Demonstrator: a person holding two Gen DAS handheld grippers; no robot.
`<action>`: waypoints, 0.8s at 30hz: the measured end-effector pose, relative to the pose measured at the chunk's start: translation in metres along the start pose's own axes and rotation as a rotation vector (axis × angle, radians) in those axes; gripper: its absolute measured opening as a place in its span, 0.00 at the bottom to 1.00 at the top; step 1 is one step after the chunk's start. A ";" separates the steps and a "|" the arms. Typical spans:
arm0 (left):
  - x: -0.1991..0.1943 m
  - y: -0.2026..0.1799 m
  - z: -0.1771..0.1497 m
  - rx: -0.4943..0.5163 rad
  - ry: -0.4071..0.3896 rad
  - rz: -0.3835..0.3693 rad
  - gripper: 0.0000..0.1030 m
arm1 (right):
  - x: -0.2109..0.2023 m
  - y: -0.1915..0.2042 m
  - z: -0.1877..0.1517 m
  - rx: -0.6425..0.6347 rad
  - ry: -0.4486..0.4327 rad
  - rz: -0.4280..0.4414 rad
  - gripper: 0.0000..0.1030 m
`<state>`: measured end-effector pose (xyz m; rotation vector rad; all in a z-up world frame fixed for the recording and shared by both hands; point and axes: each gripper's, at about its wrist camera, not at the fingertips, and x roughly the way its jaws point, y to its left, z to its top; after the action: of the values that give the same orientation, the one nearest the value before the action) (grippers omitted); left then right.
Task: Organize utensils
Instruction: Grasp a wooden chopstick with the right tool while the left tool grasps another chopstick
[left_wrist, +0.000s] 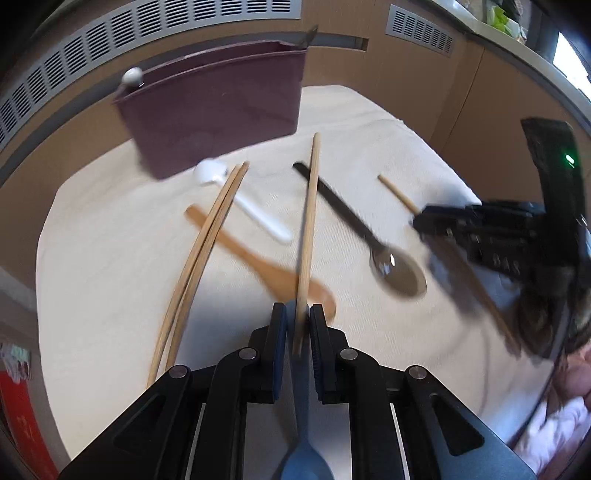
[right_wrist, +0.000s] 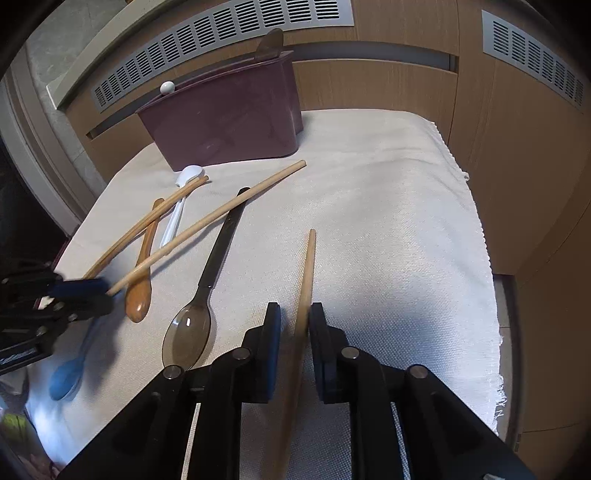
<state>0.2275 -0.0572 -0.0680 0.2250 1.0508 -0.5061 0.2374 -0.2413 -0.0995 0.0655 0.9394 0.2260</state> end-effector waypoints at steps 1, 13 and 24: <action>-0.005 0.003 -0.008 -0.009 0.010 -0.001 0.13 | 0.001 0.001 0.000 -0.001 0.003 -0.005 0.15; 0.009 -0.006 0.058 0.006 -0.035 -0.073 0.27 | 0.000 0.009 -0.002 -0.037 0.000 -0.042 0.22; 0.106 -0.034 0.160 0.120 0.131 0.016 0.30 | -0.002 -0.003 -0.003 0.022 -0.011 0.046 0.27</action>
<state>0.3754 -0.1835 -0.0809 0.3761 1.1461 -0.5461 0.2345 -0.2449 -0.0996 0.1090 0.9303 0.2578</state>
